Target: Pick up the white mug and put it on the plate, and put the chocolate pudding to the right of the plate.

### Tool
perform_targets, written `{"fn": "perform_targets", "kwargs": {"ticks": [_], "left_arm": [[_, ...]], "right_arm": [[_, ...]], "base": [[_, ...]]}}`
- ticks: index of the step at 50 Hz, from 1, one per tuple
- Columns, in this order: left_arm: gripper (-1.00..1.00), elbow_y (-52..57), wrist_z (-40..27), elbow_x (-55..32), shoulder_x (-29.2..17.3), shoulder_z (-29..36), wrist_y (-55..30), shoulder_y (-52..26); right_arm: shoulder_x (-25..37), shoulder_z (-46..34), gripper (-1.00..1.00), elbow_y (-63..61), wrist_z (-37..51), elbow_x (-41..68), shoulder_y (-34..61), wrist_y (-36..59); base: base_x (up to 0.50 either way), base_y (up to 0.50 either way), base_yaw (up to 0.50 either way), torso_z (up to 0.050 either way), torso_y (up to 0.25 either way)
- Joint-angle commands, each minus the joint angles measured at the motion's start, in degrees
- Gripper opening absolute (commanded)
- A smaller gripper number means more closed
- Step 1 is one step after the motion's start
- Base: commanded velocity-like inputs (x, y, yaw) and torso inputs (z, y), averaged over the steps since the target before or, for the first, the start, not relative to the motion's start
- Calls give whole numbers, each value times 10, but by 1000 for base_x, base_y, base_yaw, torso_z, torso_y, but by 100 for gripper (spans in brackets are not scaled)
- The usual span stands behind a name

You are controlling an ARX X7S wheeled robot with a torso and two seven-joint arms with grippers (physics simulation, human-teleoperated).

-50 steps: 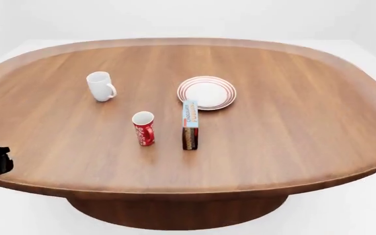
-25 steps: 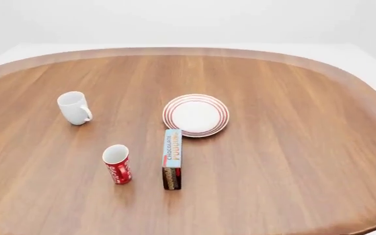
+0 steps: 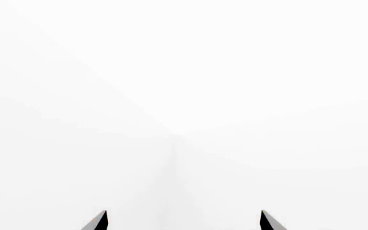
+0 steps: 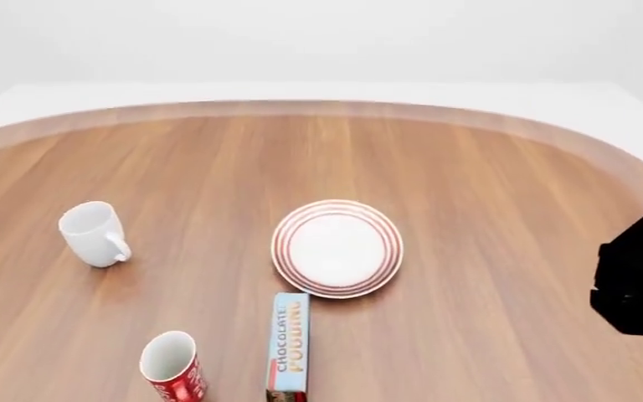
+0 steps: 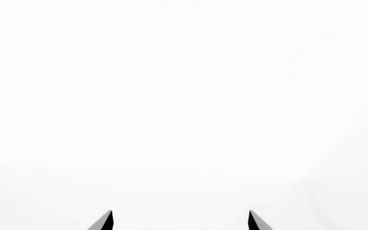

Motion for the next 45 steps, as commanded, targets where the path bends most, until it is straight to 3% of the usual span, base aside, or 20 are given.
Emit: {"fn": "perform_targets", "kwargs": {"ticks": [1, 35, 45], "left_arm": [[100, -3, 8, 0, 7, -13, 1, 3], [100, -7, -5, 4, -5, 3, 4, 11], [100, -7, -9, 4, -9, 6, 4, 12]], "right_arm": [[-6, 9, 100, 3, -14, -7, -2, -7], [0, 1, 100, 6, -1, -9, -6, -9], [-2, 12, 100, 8, 22, 4, 2, 18]], "base": [[500, 0, 0, 0, 0], [500, 1, 0, 0, 1], [34, 1, 0, 0, 0]]}}
